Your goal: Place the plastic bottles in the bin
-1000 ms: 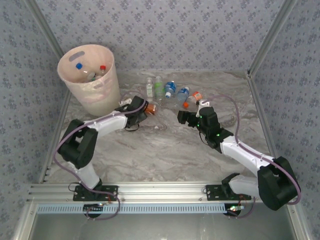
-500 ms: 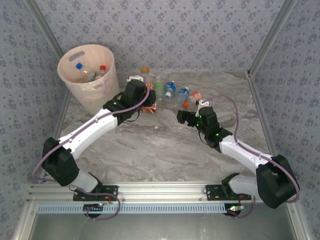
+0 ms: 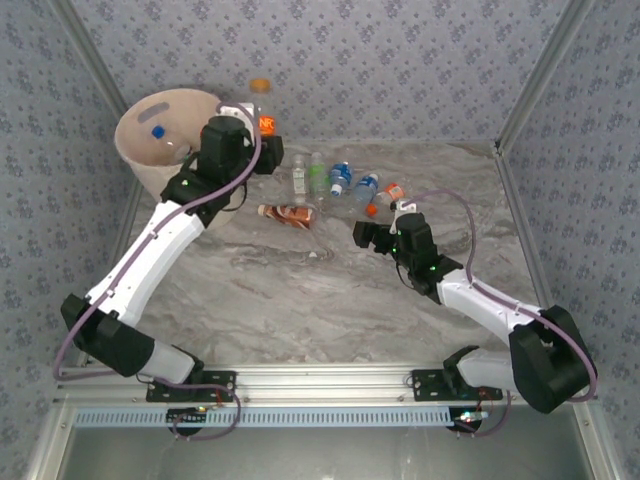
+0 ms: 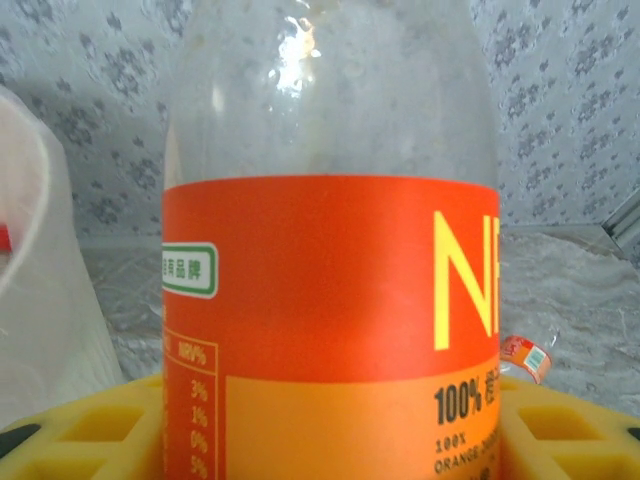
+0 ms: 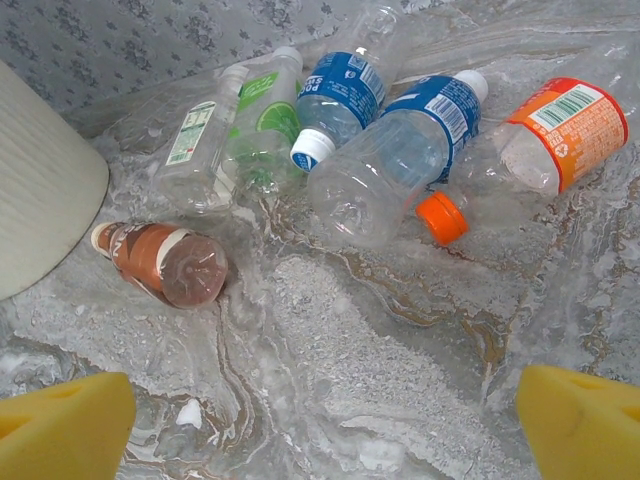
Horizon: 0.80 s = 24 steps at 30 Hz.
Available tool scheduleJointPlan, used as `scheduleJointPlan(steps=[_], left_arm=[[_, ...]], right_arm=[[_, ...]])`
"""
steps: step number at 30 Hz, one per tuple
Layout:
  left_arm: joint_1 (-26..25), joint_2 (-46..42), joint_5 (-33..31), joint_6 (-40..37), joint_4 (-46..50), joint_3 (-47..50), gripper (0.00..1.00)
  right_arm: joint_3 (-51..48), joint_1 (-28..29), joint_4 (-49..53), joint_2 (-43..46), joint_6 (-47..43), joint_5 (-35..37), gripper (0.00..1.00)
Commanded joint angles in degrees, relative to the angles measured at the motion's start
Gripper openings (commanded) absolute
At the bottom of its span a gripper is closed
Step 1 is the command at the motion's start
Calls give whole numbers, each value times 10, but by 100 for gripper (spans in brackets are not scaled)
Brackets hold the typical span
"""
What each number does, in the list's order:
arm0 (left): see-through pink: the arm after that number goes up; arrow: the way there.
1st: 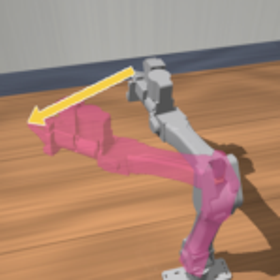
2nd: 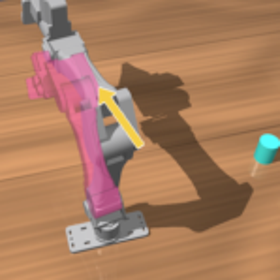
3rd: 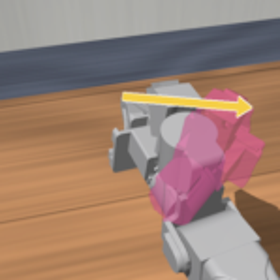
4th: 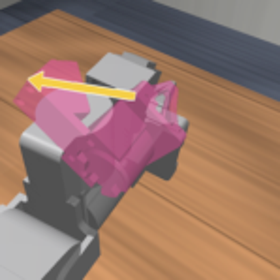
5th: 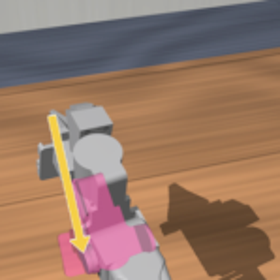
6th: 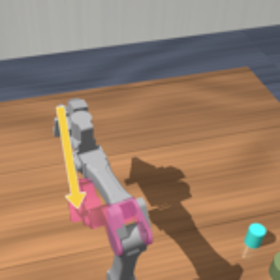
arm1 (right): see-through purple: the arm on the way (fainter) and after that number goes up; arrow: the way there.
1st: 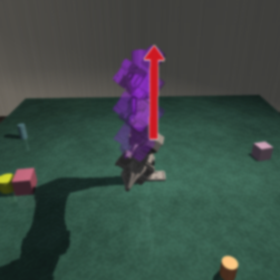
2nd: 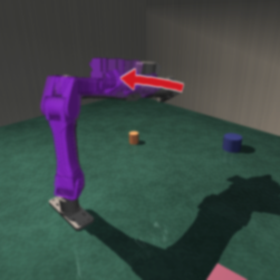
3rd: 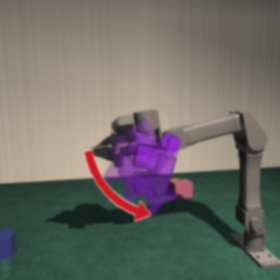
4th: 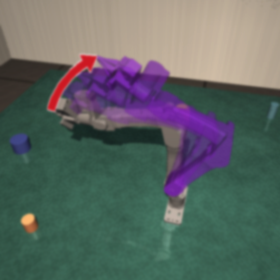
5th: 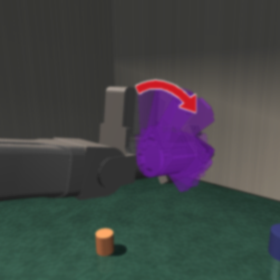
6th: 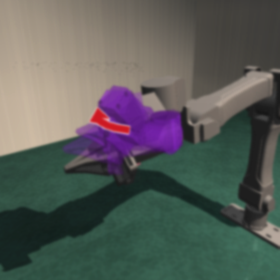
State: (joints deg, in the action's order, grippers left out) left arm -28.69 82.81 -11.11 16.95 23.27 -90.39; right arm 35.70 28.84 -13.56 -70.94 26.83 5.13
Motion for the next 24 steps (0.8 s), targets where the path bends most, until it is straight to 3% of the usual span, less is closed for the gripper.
scheduleJointPlan(steps=[1, 6, 11, 13, 24], left_arm=[[19, -22, 10, -33, 20, -40, 52], [79, -21, 2, -87, 53, -73, 52], [212, 22, 121, -106, 101, -114, 52], [239, 48, 144, -119, 135, -141, 52], [249, 110, 139, -146, 192, -179, 55]], right_arm=[[21, -2, -7, -4, 9, -6, 100], [23, -2, -3, -4, 10, -8, 100], [29, -2, 10, -4, 9, -16, 100], [30, -2, 15, -3, 9, -15, 100], [31, -2, 13, -8, 9, -9, 100]])
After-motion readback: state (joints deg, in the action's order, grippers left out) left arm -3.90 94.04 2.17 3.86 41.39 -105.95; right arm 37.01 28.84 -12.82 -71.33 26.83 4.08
